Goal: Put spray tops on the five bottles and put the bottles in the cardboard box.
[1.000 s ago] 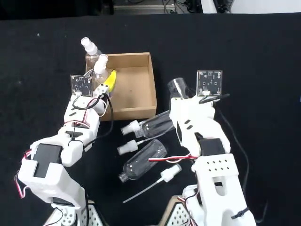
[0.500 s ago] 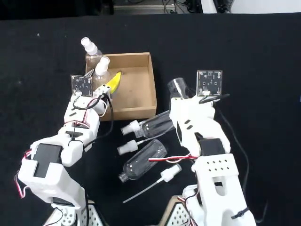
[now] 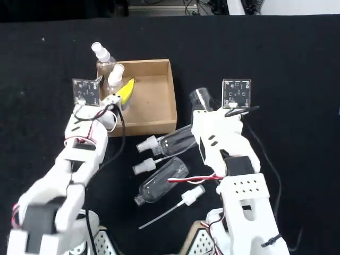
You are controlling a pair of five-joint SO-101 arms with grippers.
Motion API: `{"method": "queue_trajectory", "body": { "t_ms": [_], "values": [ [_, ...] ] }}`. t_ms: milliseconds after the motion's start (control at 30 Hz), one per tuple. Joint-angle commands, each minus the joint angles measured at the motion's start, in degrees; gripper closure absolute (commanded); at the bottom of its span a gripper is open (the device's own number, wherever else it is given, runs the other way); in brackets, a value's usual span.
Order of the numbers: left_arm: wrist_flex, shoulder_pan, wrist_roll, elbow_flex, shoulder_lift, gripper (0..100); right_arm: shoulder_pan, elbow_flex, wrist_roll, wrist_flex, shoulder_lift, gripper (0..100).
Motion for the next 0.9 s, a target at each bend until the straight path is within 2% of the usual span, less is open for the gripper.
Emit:
{"method": "queue_trajectory", "body": {
  "t_ms": [0,133,233,333,433,533,600,700,800,867],
  "values": [
    [19.4,1.9,0.4,-1.4,-16.3,72,-0.9,-0.3,0.1,-1.5,-1.1,90.3],
    [42.2,1.8,0.4,-5.7,-25.9,72,-0.9,-0.3,0.1,-1.1,-1.0,90.1],
    [57.9,-1.2,0.4,-10.7,-30.3,72,-0.9,-0.6,0.1,-0.9,-1.2,90.3],
    [66.9,-5.6,0.5,-14.6,-32.5,73,-1.0,-3.3,0.1,2.6,-1.3,90.3],
    [73.2,-12.1,0.5,-16.9,-33.8,82,-1.8,-8.3,0.0,9.0,-1.2,90.3],
    [75.3,-17.6,0.0,-15.6,-33.6,97,-5.7,-12.6,0.0,12.1,-0.8,90.4],
    [74.8,-20.1,0.4,-12.5,-33.1,94,-10.0,-13.7,0.0,12.3,-0.7,90.4],
    [68.0,-20.5,1.5,-5.4,-33.5,90,-17.7,-14.3,-0.4,11.0,1.1,94.5],
    [57.4,-21.4,5.2,1.4,-33.5,94,-25.1,-13.8,0.0,5.9,7.0,95.9],
    [52.8,-23.7,6.9,5.1,-33.5,98,-27.3,-14.9,-0.2,2.2,12.5,95.9]
  ]
}}
